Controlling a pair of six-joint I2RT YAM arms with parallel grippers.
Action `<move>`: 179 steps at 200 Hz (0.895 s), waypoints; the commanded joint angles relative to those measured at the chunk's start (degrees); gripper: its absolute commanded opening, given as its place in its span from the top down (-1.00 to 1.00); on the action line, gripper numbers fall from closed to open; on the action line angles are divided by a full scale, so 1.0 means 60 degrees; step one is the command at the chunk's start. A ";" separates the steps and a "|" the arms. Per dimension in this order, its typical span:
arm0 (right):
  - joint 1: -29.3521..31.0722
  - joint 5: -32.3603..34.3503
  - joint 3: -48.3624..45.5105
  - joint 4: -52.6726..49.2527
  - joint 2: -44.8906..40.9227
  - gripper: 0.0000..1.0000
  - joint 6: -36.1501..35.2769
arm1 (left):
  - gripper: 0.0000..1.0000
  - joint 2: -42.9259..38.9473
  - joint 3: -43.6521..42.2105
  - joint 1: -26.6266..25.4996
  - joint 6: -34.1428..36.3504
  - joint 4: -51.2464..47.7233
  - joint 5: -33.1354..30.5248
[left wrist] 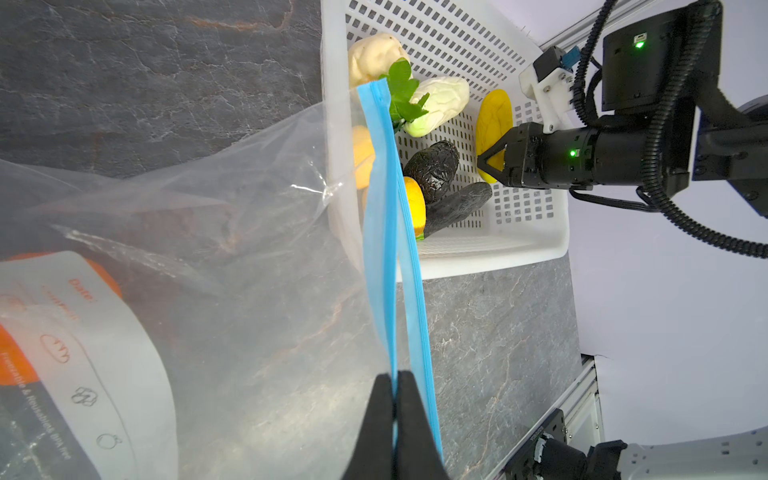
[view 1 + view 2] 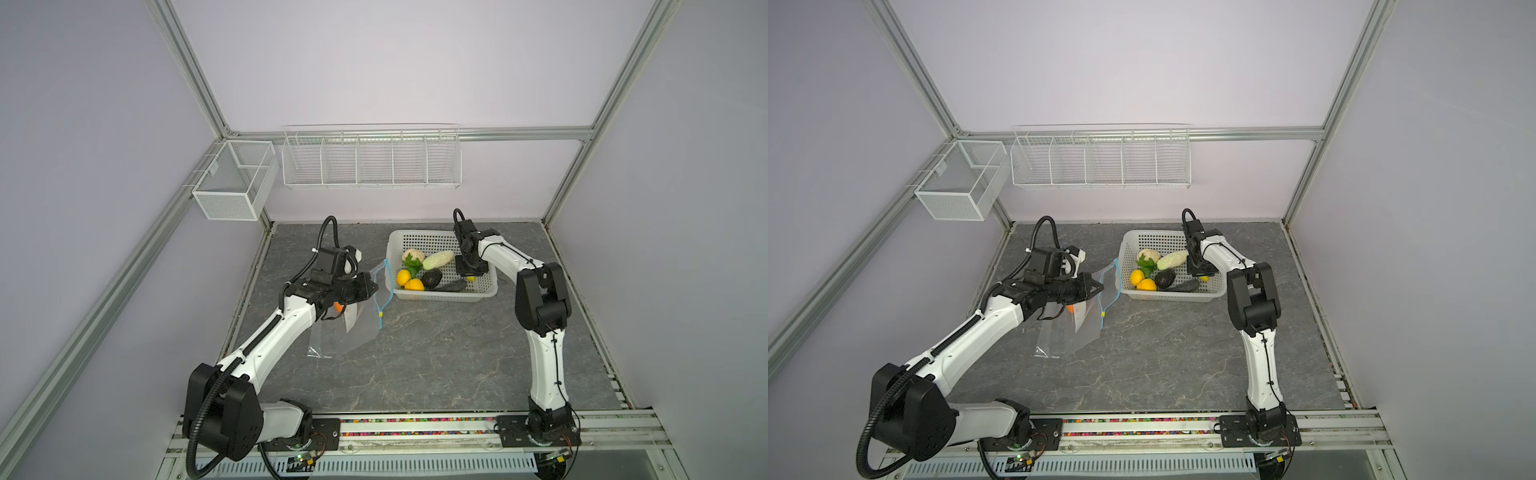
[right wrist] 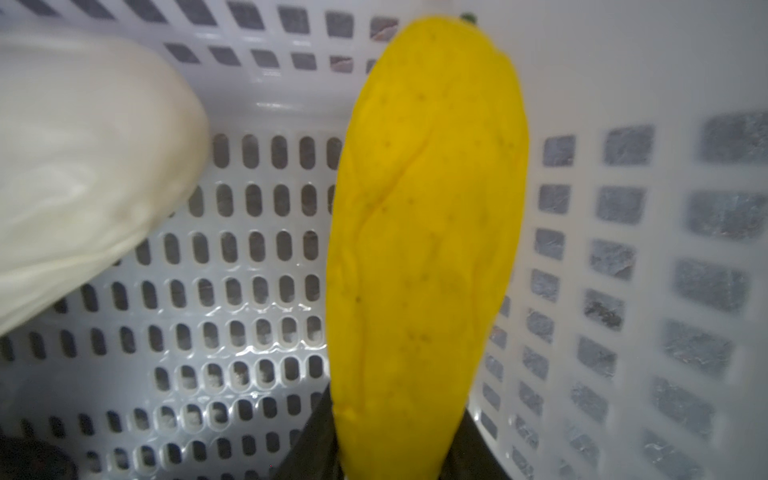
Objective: Place the food in the zip-top bag and seal the zipper
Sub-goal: 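Close the right gripper on the yellow squash and lift it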
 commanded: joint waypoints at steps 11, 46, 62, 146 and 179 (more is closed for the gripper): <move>-0.0061 -0.0001 0.0124 -0.0322 -0.0435 0.51 -0.0048 | 1.00 0.0133 0.0130 -0.0019 -0.0014 0.0039 0.0061; -0.0075 -0.0064 0.0119 -0.0552 -0.1063 0.54 -0.0248 | 1.00 0.0234 0.0367 -0.0019 0.0091 -0.0247 0.0045; -0.0082 -0.0218 0.0094 -0.0707 -0.1435 0.55 -0.0379 | 1.00 0.0267 0.0382 -0.0023 0.0133 -0.0284 -0.0021; 0.0907 -0.4035 -0.1524 -0.1092 -0.4085 0.57 -0.0485 | 1.00 0.0115 0.0571 -0.0019 -0.0045 -0.0201 -0.0104; 0.1499 -0.5538 -0.1404 -0.1540 -0.4455 0.57 -0.0816 | 1.00 0.0217 0.0676 -0.0021 0.0045 -0.0402 -0.0125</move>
